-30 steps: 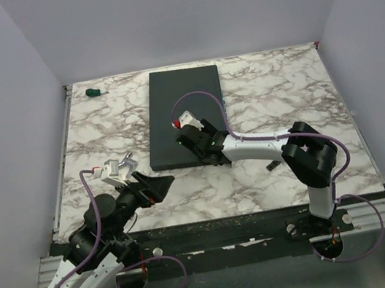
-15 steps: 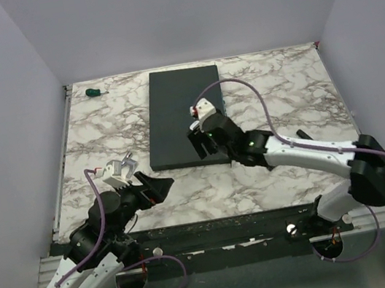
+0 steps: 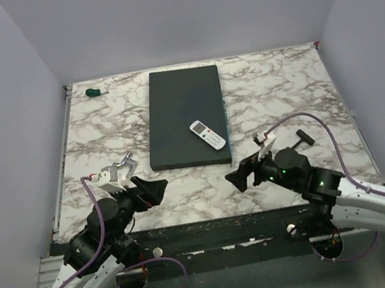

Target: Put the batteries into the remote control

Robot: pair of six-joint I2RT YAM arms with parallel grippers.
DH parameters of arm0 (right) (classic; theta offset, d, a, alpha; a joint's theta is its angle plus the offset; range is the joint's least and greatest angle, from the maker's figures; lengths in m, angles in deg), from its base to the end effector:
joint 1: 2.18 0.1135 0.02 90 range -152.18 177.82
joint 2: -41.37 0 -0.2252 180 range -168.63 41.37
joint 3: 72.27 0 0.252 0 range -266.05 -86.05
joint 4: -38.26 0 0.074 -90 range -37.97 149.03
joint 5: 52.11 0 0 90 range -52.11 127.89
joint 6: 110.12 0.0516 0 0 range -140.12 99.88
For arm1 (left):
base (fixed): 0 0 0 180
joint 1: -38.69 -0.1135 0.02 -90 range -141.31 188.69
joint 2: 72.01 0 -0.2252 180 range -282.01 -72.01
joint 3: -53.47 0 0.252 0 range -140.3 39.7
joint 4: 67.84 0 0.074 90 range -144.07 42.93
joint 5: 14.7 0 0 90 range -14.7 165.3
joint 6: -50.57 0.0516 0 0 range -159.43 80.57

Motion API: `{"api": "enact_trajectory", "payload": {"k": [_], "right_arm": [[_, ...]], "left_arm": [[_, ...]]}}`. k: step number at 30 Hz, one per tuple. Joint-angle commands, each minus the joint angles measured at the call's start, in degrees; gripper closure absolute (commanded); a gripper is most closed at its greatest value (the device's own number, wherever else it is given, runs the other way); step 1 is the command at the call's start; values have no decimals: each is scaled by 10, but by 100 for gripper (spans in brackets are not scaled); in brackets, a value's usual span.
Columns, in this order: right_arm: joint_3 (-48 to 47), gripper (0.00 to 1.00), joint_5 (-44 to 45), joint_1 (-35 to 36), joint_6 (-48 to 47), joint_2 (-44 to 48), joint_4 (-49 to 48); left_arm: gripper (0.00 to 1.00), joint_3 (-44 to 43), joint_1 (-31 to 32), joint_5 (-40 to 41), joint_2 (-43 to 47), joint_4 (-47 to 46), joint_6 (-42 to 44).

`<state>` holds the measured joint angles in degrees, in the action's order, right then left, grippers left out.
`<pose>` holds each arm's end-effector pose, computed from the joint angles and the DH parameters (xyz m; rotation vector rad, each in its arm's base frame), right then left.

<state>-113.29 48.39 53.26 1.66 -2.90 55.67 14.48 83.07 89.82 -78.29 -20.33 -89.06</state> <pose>0.1365 0.1817 0.2124 -0.4550 1.9411 0.7159 0.1006 -0.0803 0.2426 -0.2750 1.9018 -0.9111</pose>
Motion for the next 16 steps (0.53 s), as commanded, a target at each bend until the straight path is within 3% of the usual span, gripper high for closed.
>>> {"api": "enact_trajectory", "payload": {"k": [1,8,16], "right_arm": [[73,0,14,3,52,121,-31],[148,0,74,3,74,247,-45],[145,0,67,3,56,235,-37]], "left_arm": [[1,20,1,22,28,-6,22],[1,26,1,34,43,5,32],[1,12,1,83,46,41,10]]}}
